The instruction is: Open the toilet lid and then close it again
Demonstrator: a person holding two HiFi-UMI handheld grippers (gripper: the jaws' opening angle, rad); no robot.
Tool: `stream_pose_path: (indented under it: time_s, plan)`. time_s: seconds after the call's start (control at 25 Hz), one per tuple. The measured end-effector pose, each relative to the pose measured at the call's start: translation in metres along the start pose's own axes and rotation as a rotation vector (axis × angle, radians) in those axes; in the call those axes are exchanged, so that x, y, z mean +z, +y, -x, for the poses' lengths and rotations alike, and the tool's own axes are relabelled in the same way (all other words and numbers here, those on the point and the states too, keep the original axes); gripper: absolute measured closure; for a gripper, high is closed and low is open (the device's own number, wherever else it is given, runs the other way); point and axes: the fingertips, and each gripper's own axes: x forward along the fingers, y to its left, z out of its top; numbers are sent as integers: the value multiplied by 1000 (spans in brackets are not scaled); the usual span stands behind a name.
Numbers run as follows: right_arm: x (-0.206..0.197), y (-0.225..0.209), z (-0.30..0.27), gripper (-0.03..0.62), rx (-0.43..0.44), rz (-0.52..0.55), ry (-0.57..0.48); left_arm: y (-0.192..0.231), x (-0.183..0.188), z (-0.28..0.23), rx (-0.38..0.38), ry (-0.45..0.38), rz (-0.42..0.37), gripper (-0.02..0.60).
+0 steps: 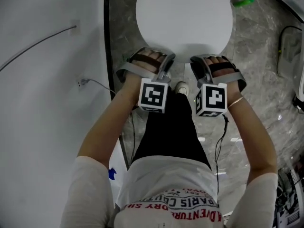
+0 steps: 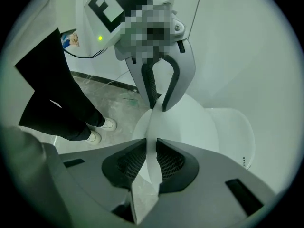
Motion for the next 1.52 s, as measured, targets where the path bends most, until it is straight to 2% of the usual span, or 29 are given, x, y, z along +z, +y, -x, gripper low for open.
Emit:
stream_pose_path:
  time_s: [0.24, 0.4, 0.44, 0.52, 0.64, 0.76, 0.96, 1.0, 1.12, 1.16, 1.32, 1.4, 1.52]
  plan:
    - [-6, 34, -40, 551, 79, -60, -34, -42, -6, -36, -13, 54, 43, 500]
    - [-11, 42, -58, 551, 97, -103, -28, -41, -13, -52, 65, 91, -52, 499]
    - [-11, 44, -63, 551, 109, -115, -26, -43, -15, -56, 64, 95, -65, 499]
    - [-12, 48, -73, 551, 134, -134, -15, -53, -17, -64, 39, 89, -61, 498]
    - [-14, 54, -89, 551, 142, -137, 4, -54, -23, -77, 90, 100, -104, 496]
    - [-19, 61, -102, 551, 138, -150, 9, -63, -25, -90, 101, 105, -110, 495]
    - [-24, 66, -120, 551, 133, -186, 35, -70, -29, -104, 107, 95, -100, 495]
    - [-23, 66, -122, 551, 136, -200, 41, -73, -30, -105, 89, 85, -86, 495]
    - [-23, 64, -125, 551, 148, -264, 50, -91, -26, -108, -42, 9, 16, 495]
    - [-23, 64, -125, 551, 149, -283, 49, -92, -26, -109, -54, -3, 22, 495]
    - [-22, 56, -116, 551, 124, -348, 34, -76, -23, -97, -7, 23, 14, 500]
    - [-19, 50, -104, 553, 108, -393, 25, -64, -11, -75, 33, 5, 26, 575]
    - [-14, 33, -73, 553, 70, -458, -8, -48, 6, -44, 59, -8, 23, 575]
